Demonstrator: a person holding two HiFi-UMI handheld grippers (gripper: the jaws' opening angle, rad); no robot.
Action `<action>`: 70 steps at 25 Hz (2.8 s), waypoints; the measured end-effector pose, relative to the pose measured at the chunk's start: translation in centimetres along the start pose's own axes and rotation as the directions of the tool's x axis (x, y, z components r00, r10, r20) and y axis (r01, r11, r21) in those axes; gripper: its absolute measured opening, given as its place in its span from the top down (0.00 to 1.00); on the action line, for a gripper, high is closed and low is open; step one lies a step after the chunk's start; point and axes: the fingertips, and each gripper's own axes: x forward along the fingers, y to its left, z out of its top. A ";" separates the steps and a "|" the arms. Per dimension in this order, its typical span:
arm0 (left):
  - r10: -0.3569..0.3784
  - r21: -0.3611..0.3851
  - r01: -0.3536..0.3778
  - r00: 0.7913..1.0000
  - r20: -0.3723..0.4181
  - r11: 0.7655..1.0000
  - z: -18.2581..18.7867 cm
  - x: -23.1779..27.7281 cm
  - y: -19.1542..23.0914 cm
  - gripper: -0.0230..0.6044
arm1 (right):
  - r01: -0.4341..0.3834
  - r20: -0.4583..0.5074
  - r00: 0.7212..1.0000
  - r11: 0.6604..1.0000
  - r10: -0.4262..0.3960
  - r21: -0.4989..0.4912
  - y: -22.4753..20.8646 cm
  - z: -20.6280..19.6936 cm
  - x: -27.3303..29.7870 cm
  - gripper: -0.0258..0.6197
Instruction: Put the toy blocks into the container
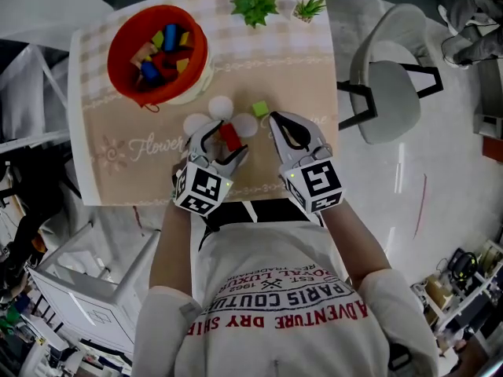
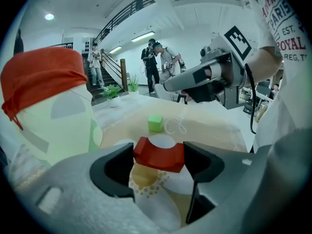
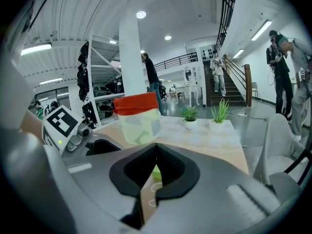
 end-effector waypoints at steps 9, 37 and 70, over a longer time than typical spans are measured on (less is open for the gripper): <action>0.101 0.014 -0.104 0.985 0.137 0.994 5.9 -5.5 3.3 0.44 | 0.003 0.077 0.997 0.999 0.001 -0.049 2.1 5.5 -0.2 0.96; 0.348 -0.065 -0.345 0.886 0.306 0.936 13.4 -16.1 18.9 0.44 | 0.014 0.185 0.983 0.988 0.014 -0.153 4.8 17.0 4.9 0.96; 0.061 0.067 -0.092 0.928 0.368 0.994 17.8 -8.7 6.6 0.34 | 0.194 0.149 0.971 0.980 -0.186 -0.038 -1.0 11.2 -3.0 0.96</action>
